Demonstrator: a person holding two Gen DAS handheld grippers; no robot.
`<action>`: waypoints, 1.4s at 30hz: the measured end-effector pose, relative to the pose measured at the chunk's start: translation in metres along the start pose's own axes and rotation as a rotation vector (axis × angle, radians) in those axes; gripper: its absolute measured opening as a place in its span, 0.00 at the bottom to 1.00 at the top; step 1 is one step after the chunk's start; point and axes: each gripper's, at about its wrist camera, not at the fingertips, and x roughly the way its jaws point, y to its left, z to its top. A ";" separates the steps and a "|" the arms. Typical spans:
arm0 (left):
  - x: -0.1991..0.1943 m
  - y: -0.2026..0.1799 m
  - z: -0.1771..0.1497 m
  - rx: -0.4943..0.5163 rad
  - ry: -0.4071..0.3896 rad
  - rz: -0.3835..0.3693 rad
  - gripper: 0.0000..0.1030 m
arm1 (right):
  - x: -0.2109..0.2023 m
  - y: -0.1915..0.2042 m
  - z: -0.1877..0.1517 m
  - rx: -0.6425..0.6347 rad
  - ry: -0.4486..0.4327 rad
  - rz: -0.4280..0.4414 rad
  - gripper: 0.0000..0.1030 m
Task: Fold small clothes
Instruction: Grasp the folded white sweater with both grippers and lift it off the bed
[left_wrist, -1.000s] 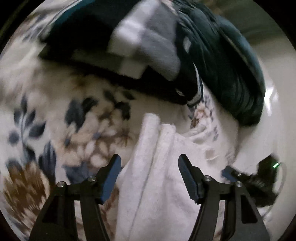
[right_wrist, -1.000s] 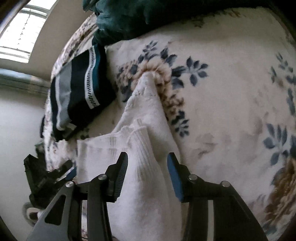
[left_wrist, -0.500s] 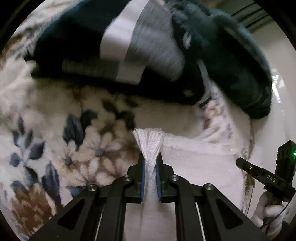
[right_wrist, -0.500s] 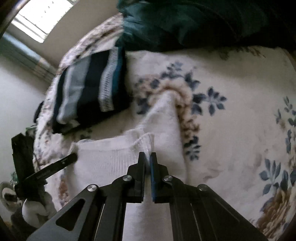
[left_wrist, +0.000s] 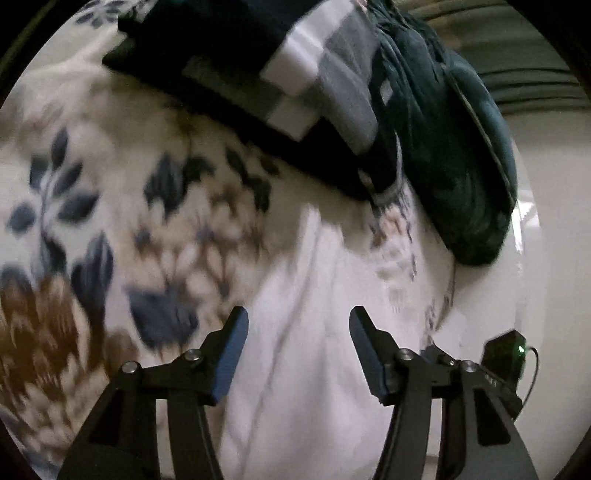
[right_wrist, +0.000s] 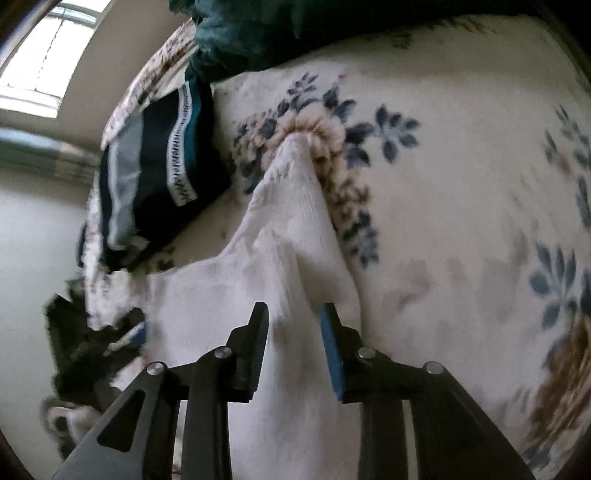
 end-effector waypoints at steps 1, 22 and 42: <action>0.005 -0.003 -0.008 0.024 0.021 0.011 0.53 | 0.001 -0.004 -0.006 0.022 0.025 0.020 0.30; 0.030 0.031 -0.041 -0.052 0.042 -0.131 0.76 | 0.013 -0.044 -0.027 0.032 0.120 0.121 0.81; 0.006 -0.033 -0.062 0.050 -0.075 -0.284 0.33 | 0.042 -0.042 -0.043 0.088 0.167 0.374 0.36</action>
